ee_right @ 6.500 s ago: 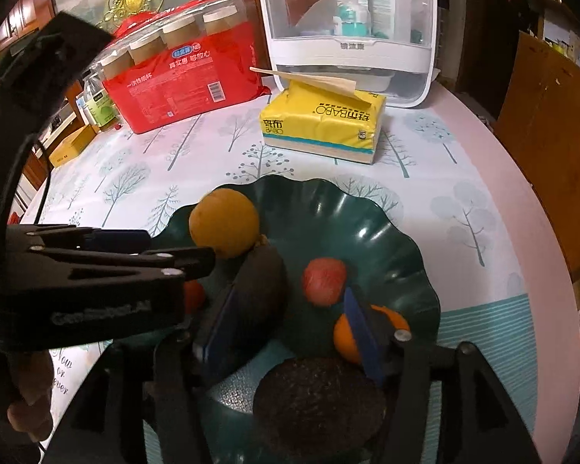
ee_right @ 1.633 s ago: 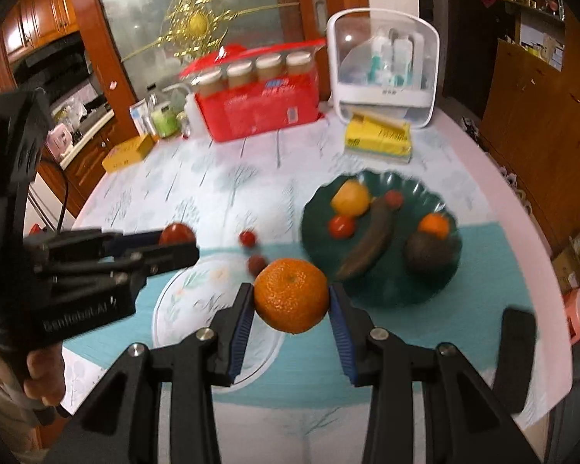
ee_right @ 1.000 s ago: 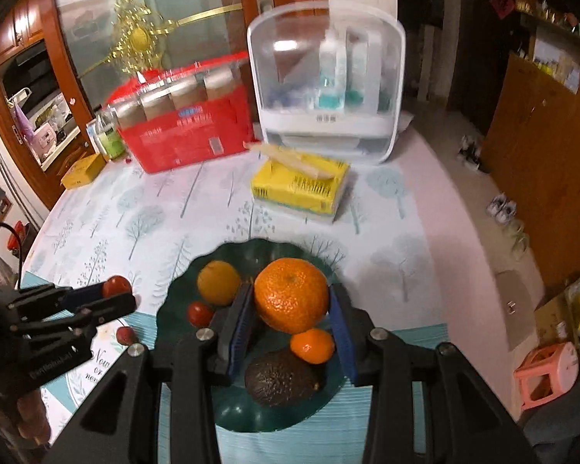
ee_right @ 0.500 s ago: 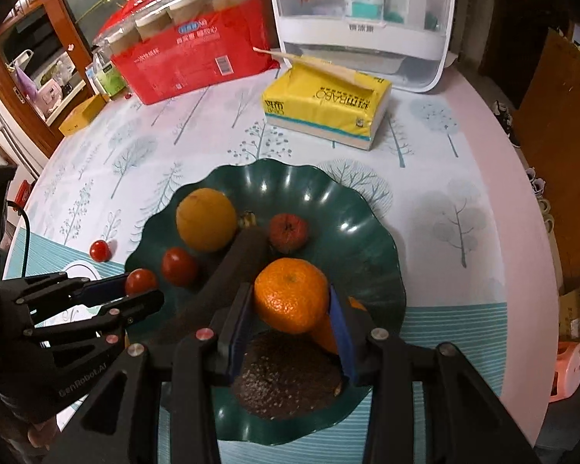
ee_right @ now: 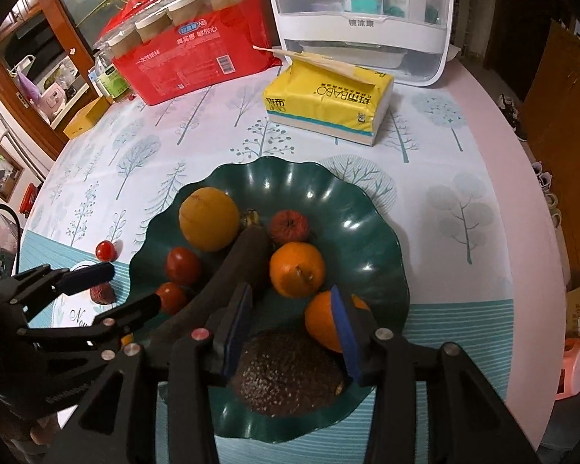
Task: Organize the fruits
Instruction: 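Open both grippers to set the tomato and mandarin in the green plate, then move both grippers back toward the white plate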
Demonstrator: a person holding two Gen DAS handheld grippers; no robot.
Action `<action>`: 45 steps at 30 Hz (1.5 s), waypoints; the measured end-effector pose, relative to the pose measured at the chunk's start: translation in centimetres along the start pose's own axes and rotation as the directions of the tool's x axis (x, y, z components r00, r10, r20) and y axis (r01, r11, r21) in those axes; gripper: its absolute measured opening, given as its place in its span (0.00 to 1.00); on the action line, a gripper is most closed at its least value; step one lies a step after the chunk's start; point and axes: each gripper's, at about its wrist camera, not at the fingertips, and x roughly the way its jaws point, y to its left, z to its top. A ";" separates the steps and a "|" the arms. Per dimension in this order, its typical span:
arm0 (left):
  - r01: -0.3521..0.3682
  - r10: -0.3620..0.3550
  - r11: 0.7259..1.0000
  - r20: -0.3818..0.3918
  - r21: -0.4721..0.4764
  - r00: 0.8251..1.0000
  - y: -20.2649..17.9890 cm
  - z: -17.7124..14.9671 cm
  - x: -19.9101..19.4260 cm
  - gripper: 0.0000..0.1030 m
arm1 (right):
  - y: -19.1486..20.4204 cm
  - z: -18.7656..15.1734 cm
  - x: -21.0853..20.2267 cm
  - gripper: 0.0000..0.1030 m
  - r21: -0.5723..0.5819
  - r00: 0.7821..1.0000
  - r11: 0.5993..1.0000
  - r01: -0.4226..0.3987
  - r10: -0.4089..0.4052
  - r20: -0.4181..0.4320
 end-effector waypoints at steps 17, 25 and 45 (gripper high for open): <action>-0.026 0.027 1.000 0.166 -0.009 0.986 5.5 -4.5 -9.8 0.61 | 3.7 -2.7 -7.5 0.42 -0.001 0.994 1.000 0.009 -0.009 0.106; -0.002 -0.012 0.995 0.140 0.098 0.990 9.7 -5.5 -15.8 0.73 | 7.9 -3.5 -12.2 0.42 0.022 0.985 0.999 0.028 -0.031 0.167; -0.067 -0.049 0.896 0.248 0.440 0.967 16.6 -0.5 -21.2 0.85 | 20.4 -2.8 -16.4 0.42 0.151 0.954 0.978 0.141 -0.175 0.242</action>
